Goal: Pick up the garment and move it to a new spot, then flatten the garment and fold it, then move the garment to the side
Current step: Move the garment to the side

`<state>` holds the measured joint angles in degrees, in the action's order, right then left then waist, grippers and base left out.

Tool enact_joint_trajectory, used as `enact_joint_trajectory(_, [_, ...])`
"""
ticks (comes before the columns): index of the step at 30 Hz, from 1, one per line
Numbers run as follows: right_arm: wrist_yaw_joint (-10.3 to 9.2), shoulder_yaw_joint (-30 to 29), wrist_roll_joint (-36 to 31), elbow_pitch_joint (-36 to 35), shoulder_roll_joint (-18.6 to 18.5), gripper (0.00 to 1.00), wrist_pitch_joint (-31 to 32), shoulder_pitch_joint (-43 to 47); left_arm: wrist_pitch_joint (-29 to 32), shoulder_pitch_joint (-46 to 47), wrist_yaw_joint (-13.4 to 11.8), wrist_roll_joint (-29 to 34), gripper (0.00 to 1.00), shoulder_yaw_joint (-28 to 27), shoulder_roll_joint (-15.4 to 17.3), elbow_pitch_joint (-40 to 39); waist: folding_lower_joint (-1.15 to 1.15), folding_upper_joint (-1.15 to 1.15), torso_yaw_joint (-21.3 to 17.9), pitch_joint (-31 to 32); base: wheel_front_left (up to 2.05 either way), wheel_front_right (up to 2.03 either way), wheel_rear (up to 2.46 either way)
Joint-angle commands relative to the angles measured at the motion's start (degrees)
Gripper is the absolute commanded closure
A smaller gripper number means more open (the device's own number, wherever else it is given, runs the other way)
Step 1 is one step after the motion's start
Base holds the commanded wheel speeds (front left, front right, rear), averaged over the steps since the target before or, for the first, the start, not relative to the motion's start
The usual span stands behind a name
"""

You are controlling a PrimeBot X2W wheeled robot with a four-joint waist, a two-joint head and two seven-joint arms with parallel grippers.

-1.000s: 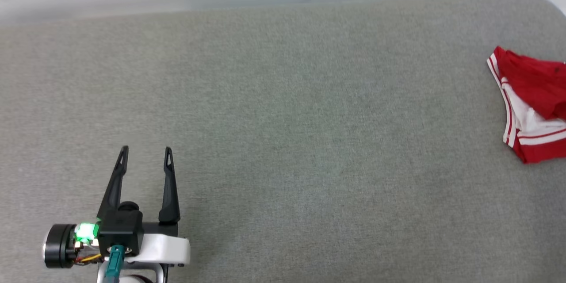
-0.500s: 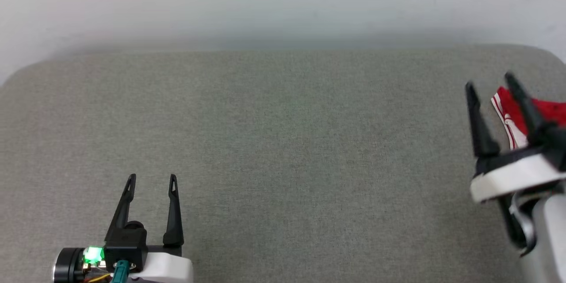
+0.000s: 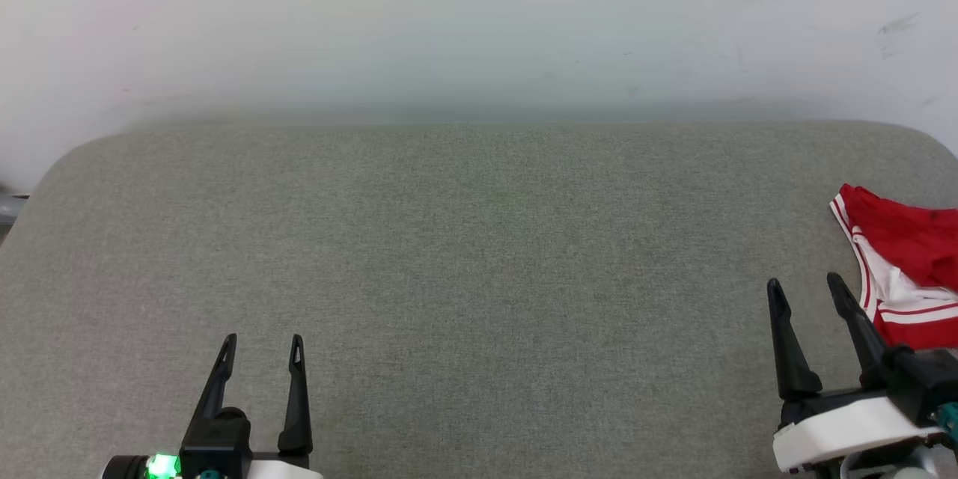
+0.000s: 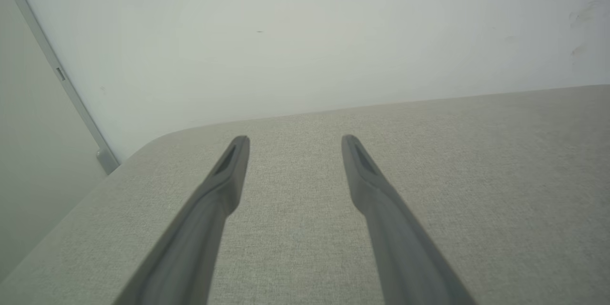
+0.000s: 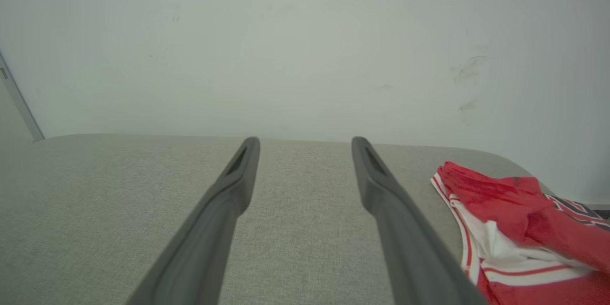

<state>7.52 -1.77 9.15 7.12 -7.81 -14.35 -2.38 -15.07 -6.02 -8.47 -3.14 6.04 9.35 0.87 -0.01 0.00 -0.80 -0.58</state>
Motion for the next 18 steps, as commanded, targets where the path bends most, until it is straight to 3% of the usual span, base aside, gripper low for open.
enact_joint_trajectory(1, [-0.07, -0.46, -0.11, -1.15, 0.83, 0.0, -0.28, 2.26, -0.12, -0.83, 0.39, 0.12, 0.0, -0.12, -0.28, 0.14, 0.01, 0.0, 0.23, 0.4, 0.0, 0.0, 0.0])
enact_joint_trajectory(18, [-0.06, -1.97, -1.6, -7.04, 4.86, 0.0, 1.27, 10.73, -0.12, -1.0, 2.28, 0.36, 0.0, -0.67, -1.55, -0.31, 0.01, 0.0, 0.64, 1.48, 0.0, 0.0, 0.0])
